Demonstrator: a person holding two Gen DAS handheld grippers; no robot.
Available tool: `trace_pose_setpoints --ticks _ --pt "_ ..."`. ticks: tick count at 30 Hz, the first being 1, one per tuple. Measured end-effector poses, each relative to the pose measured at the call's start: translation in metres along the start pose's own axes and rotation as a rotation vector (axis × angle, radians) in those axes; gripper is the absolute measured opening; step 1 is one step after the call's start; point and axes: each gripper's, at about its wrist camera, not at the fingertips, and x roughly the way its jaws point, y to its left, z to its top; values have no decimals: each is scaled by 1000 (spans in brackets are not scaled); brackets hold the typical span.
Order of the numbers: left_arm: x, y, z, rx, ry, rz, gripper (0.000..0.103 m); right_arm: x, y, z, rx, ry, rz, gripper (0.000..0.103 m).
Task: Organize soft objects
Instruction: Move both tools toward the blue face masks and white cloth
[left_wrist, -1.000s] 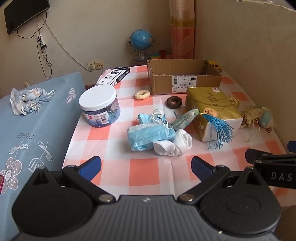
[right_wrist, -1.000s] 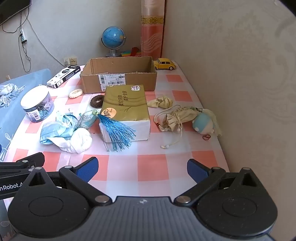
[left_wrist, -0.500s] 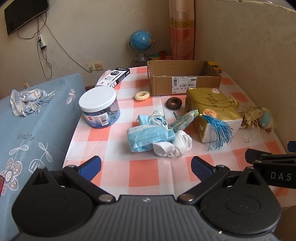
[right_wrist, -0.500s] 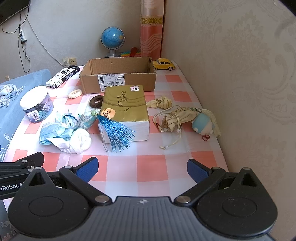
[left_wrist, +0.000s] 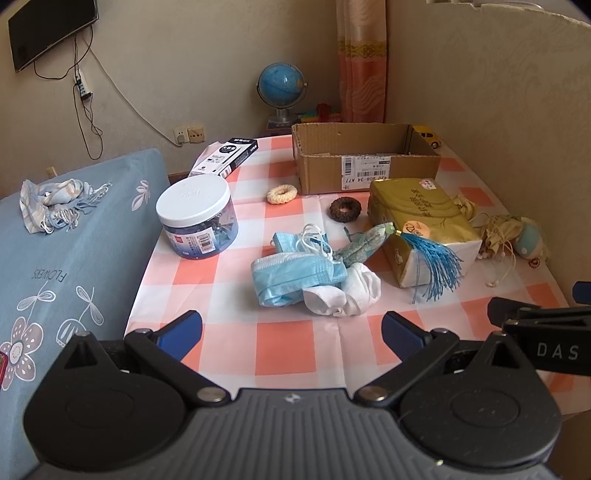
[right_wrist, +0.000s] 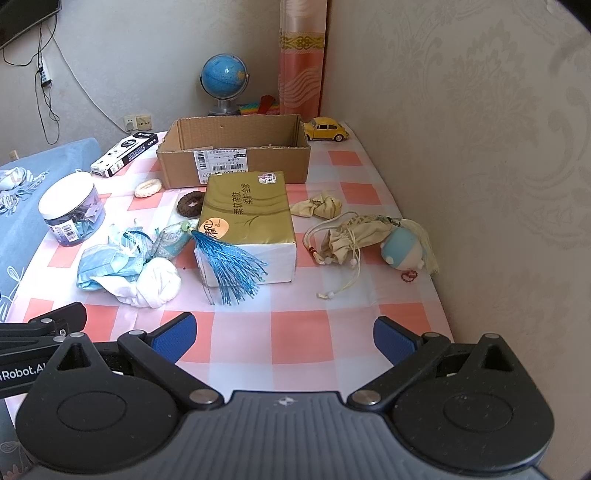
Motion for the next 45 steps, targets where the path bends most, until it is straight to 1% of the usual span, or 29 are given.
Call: trace_pose_setpoints --ticks 29,35,42,45 --pt "-1 -1 3 5 -10 -7 102 -2 2 2 -8 -5 -14 103" --pt "1 -1 2 21 -21 -12 102 -1 2 2 -12 -8 -14 103" --pt "4 -1 5 39 -37 -34 102 1 7 4 -55 -24 -23 103" --pt "5 1 6 47 -58 -43 102 2 9 5 -78 -40 -27 103"
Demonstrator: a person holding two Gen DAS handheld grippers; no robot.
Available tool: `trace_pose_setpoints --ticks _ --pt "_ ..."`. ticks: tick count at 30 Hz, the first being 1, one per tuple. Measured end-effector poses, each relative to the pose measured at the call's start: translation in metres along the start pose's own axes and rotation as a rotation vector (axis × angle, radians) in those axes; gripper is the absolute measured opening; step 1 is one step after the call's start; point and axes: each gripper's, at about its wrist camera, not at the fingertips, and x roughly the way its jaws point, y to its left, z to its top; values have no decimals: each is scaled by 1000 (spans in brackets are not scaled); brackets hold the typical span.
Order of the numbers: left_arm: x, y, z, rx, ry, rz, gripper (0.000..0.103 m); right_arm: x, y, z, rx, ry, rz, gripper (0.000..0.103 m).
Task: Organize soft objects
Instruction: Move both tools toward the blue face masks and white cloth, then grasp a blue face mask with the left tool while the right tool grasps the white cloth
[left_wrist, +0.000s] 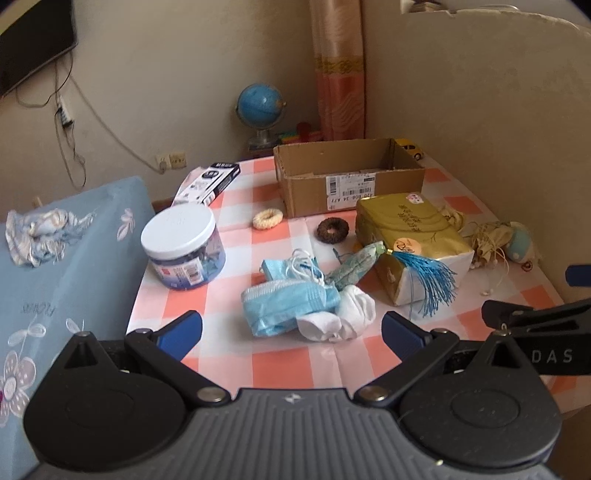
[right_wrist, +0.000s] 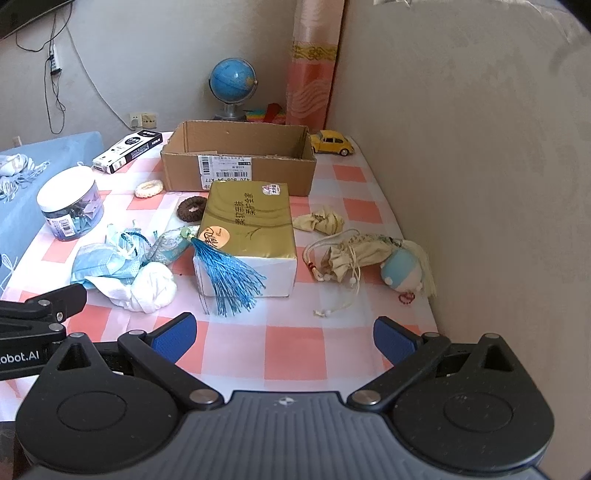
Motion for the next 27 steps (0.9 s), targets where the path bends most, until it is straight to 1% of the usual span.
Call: trace_pose_setpoints --ticks 6,9,12,14,17,22,24,27 --pt "5 1 1 49 -33 -8 102 2 -3 2 -12 -40 24 103" --pt "10 2 0 67 -40 -28 102 8 -4 2 -16 -41 26 103" --pt "15 4 -4 92 -63 -34 102 16 -5 1 -36 -30 12 103" --pt "20 5 -8 116 -72 -68 102 21 -6 -1 -49 -23 10 103" --pt "30 10 -12 115 -49 -104 102 28 -6 -3 -69 -19 17 103" --pt "50 13 -16 121 -4 -91 102 40 -9 -6 -71 2 34 103" --pt "57 17 -13 103 15 -95 102 44 -10 -7 -68 10 35 103" --pt "65 25 -8 65 21 -117 102 51 -11 -7 -62 22 36 103"
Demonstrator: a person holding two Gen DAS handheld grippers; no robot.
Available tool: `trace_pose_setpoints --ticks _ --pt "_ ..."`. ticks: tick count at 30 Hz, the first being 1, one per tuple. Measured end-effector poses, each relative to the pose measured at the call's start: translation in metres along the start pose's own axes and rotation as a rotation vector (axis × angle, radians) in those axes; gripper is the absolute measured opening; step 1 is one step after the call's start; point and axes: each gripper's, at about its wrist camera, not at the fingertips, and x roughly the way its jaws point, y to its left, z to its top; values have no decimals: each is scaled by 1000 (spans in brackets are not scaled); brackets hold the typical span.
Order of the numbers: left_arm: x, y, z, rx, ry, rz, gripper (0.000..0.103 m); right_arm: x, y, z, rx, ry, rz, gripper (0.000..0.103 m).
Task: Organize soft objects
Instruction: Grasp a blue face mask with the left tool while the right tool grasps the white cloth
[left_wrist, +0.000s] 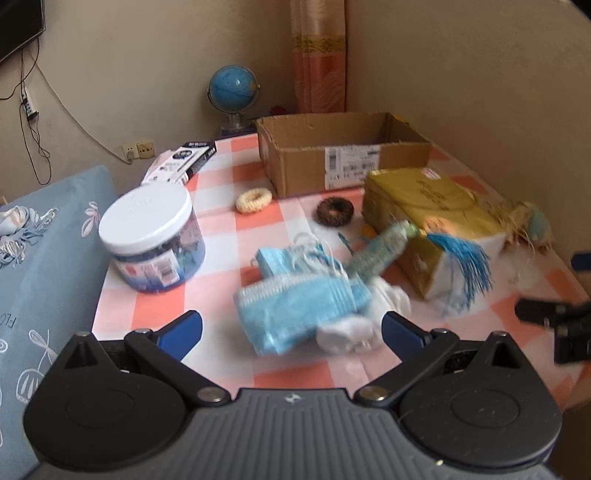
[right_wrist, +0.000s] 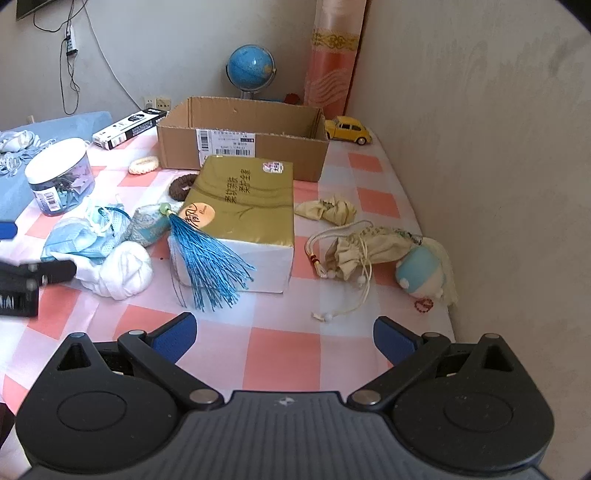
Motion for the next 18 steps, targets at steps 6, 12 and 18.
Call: trace_pose_setpoints --ticks 6,12,18 --pt "16 4 20 -13 -21 12 102 11 0 2 -2 18 10 103" --pt "41 9 27 -47 19 -11 102 18 2 4 -1 33 16 103" --pt "53 20 17 -106 80 -45 99 25 3 4 -4 47 18 103"
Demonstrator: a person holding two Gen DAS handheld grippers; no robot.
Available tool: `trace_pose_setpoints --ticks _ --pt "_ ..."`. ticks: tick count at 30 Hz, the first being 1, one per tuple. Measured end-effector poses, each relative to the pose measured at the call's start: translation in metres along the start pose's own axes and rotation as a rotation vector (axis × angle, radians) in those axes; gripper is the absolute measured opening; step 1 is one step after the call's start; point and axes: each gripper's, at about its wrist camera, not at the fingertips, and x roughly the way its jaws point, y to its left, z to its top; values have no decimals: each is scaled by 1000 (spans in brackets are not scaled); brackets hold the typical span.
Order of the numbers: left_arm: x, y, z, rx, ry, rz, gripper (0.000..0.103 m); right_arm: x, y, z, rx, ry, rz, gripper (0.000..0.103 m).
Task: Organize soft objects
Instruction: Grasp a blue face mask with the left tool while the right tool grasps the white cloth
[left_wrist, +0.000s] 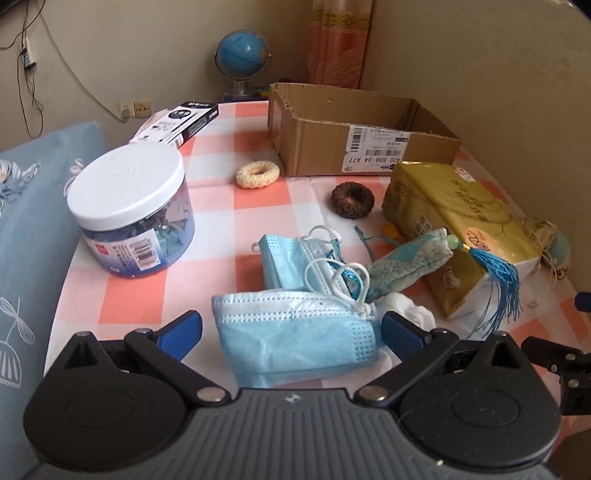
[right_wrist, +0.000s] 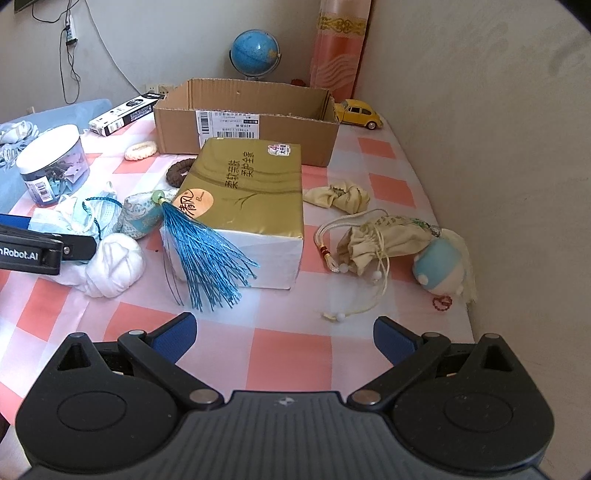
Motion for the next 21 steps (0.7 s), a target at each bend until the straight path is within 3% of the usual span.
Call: trace_pose_setpoints --ticks 6,14,21 --pt "-1 6 -1 -43 20 -37 75 -1 2 -1 -14 -8 13 103" --pt "-12 13 0 -80 13 -78 67 -11 7 -4 -61 -54 86 103" --pt "-30 18 -1 -63 -8 -45 67 -18 34 -7 -186 -109 209 100"
